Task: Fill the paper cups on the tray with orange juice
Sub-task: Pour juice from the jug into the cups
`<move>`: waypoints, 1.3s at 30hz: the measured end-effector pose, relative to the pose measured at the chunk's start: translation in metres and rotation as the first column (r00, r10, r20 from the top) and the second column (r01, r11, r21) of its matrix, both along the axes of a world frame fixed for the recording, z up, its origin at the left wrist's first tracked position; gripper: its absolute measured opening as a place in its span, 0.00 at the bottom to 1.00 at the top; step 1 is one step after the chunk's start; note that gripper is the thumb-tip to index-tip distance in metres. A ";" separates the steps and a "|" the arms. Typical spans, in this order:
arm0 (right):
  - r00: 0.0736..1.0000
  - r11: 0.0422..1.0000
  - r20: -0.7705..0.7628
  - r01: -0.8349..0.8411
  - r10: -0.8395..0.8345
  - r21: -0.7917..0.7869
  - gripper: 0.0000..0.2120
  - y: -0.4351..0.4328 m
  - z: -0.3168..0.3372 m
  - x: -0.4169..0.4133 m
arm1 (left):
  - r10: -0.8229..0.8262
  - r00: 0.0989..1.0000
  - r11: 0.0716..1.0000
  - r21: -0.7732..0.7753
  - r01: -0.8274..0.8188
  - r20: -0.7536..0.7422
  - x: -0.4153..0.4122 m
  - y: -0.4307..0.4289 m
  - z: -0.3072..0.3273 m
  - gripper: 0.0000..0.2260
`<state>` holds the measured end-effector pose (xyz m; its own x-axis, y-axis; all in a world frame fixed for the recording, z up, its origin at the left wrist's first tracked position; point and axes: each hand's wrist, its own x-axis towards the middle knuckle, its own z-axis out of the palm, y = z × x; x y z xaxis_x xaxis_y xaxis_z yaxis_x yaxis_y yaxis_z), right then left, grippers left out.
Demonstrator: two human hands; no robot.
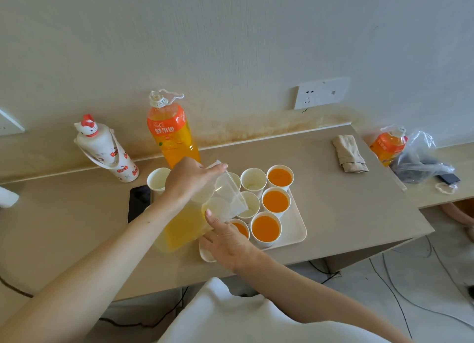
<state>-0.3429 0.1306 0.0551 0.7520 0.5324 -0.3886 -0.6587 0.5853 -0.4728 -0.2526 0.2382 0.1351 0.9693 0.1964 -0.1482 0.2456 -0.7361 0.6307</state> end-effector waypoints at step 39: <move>0.997 0.999 -0.063 -0.032 0.034 0.027 0.47 0.004 -0.012 0.015 | -0.015 0.993 0.985 0.171 0.036 -0.120 0.015 -0.015 0.004 0.28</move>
